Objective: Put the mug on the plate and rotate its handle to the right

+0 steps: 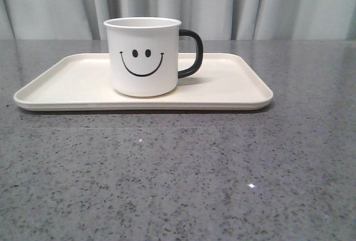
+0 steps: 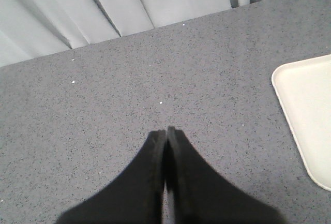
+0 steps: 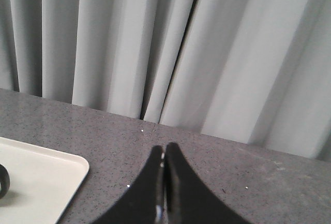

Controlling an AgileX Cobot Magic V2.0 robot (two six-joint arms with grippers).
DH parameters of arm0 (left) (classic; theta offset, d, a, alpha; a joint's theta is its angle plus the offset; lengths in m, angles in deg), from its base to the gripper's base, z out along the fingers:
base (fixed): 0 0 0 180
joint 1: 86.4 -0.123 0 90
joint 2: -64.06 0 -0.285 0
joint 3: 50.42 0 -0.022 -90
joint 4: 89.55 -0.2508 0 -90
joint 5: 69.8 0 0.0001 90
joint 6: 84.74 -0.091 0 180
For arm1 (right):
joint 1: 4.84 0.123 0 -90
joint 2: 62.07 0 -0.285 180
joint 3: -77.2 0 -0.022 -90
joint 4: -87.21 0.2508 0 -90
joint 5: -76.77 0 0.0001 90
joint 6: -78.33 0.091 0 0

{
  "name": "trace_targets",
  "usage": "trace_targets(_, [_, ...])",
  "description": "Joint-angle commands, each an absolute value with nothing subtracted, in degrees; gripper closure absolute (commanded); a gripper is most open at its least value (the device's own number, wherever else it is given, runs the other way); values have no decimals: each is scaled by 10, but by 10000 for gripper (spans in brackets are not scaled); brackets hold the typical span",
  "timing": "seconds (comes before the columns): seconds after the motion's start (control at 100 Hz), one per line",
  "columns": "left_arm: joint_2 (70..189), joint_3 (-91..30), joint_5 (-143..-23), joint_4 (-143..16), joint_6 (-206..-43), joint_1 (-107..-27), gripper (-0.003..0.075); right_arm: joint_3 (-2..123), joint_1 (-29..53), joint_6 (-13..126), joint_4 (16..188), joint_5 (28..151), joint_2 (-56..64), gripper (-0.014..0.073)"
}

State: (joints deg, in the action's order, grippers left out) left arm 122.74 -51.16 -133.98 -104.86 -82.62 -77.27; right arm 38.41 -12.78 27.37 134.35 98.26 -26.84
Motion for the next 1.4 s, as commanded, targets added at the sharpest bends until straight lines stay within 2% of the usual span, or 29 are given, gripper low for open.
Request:
trace_targets(0.0, [1224, -524, -1293, -1050, -818, -774, 740, 399, -127, 269, 1357, 950, -267, 710])
trace_targets(0.7, [1235, -524, -1298, -1049, -817, -774, 740, 399, -127, 269, 1357, 951, -267, 710])
trace_targets(0.8, [1207, -496, -1239, -1034, -817, -774, 740, 399, -127, 269, 1357, 951, -267, 710])
trace_targets(0.94, [1121, -367, -1025, -1012, -817, -774, 740, 399, -127, 269, 1357, 951, -267, 710])
trace_targets(1.13, [980, -95, -739, -1002, -817, -774, 740, 399, -127, 269, 1357, 951, -267, 710])
trace_targets(1.27, [890, 63, -645, -952, -817, -779, 740, 399, -127, 269, 1357, 951, -267, 713])
trace_targets(1.39, [825, 151, -638, -917, -817, -790, 740, 399, -127, 269, 1357, 951, -267, 713])
